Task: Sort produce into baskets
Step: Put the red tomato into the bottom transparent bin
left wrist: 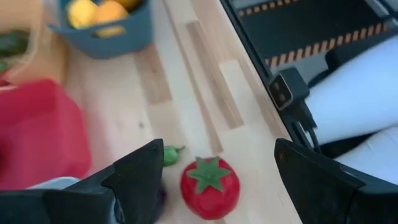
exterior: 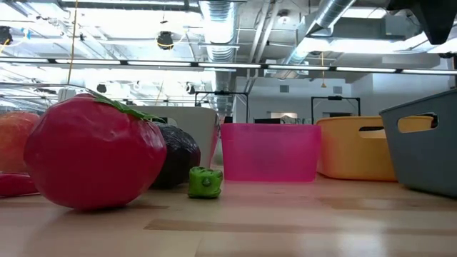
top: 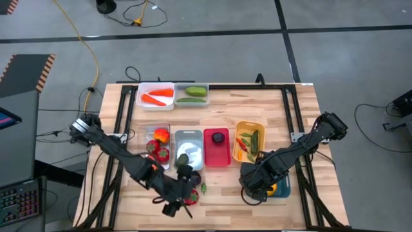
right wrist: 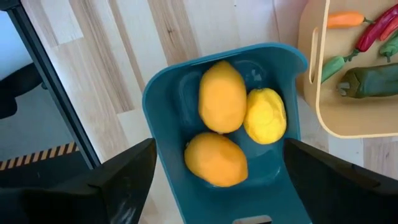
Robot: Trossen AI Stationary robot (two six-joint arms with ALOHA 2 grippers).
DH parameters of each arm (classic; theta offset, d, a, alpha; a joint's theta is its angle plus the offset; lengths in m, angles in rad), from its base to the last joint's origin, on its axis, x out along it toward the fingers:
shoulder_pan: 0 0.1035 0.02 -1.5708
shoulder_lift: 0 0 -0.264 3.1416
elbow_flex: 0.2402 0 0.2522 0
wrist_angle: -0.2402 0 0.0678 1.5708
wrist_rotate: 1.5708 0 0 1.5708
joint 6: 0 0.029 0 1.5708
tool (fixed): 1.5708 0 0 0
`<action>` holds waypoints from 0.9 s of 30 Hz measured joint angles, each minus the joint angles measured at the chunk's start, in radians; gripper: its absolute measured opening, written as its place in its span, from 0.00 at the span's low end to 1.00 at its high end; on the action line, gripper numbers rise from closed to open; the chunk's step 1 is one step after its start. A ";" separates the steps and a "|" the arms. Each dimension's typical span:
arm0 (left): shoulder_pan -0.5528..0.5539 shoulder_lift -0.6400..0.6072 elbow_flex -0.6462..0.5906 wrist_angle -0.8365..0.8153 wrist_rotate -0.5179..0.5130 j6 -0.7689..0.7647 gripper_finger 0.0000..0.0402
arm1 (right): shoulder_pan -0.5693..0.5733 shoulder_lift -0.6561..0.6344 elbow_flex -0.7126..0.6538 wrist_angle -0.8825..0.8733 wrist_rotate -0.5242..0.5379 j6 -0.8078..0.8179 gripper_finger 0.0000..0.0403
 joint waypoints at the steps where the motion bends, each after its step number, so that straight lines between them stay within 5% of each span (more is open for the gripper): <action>1: -0.006 0.015 0.000 0.001 0.004 -0.003 0.73 | 0.000 0.000 0.000 0.002 0.000 0.000 0.93; 27: -0.033 0.227 0.000 -0.014 -0.010 -0.106 0.73 | 0.000 0.000 0.000 0.135 0.000 -0.002 0.93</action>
